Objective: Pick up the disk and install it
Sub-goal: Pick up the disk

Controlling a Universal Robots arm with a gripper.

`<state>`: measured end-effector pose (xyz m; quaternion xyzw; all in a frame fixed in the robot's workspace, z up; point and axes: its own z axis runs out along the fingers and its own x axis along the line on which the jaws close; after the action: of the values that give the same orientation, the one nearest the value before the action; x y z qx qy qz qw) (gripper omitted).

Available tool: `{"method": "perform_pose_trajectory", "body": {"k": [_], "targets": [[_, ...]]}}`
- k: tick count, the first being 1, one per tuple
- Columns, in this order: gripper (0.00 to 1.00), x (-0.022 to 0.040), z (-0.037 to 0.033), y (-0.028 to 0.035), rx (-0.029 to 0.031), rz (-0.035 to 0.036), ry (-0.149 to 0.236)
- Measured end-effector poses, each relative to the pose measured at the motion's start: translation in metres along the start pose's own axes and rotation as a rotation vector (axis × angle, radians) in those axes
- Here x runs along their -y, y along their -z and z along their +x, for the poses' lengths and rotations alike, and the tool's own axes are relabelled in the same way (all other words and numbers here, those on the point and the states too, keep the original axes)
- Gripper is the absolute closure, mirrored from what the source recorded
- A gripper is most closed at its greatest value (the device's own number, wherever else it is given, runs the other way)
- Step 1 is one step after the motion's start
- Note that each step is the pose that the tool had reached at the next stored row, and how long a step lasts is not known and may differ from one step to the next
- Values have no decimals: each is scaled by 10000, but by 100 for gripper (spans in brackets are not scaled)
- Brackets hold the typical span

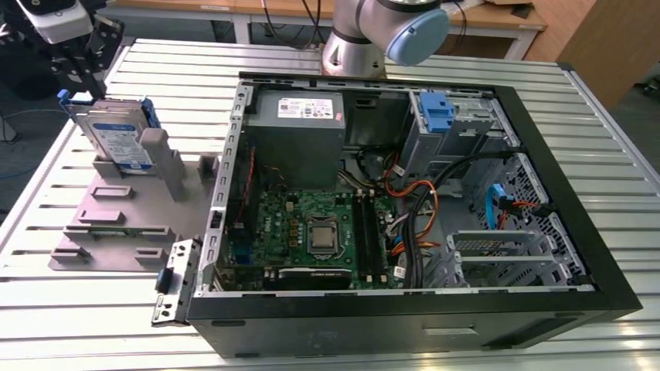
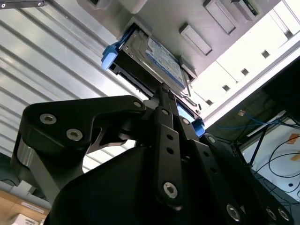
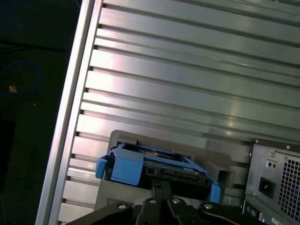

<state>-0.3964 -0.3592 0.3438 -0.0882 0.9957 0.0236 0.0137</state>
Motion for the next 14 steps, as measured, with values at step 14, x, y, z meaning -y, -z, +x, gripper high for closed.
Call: {"method": "perform_pose_trajectory", "body": {"k": [14], "targets": [[89,0,0,0,-45,-31,991]]}}
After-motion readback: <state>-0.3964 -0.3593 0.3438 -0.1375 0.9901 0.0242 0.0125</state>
